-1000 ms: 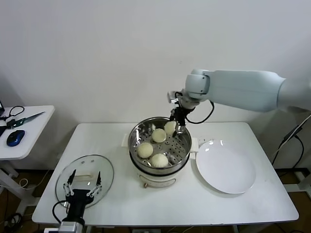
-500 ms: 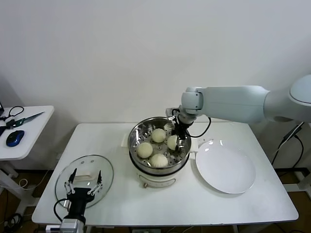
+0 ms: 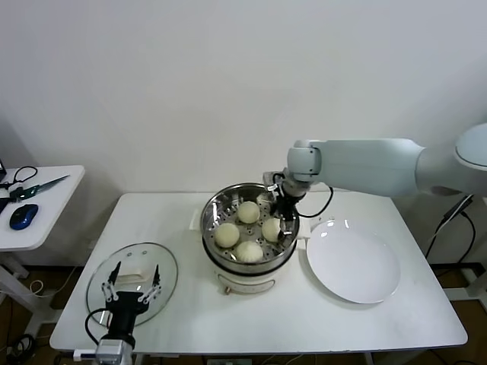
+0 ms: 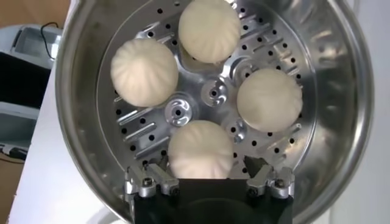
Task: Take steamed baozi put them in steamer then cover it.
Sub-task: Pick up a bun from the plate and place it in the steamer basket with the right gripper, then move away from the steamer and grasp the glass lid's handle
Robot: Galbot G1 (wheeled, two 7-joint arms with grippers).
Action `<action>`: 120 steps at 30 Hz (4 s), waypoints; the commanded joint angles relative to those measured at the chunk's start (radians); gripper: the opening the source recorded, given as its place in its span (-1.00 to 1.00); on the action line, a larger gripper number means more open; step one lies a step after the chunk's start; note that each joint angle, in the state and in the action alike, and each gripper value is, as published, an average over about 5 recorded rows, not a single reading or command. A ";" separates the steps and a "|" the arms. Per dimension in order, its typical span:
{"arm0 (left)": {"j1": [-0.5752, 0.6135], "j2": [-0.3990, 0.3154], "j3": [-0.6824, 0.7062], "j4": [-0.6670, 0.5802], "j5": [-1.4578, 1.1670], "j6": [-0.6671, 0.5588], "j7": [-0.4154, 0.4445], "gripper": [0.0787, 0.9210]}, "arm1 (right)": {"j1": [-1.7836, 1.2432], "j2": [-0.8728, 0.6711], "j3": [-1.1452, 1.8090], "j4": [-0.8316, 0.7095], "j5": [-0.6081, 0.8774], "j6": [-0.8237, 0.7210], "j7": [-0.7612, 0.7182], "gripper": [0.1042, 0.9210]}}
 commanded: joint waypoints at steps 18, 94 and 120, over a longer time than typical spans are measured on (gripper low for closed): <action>-0.003 0.003 -0.031 -0.018 0.030 0.012 0.000 0.77 | -0.404 -0.544 0.633 0.139 0.081 0.474 0.470 0.76; -0.381 0.060 -0.082 0.594 1.419 0.038 -0.162 0.77 | -2.010 -0.197 2.269 0.308 -0.402 0.482 0.590 0.76; -0.369 0.080 -0.083 0.587 1.317 -0.011 -0.148 -0.39 | -1.977 -0.145 2.243 0.249 -0.491 0.516 0.569 0.76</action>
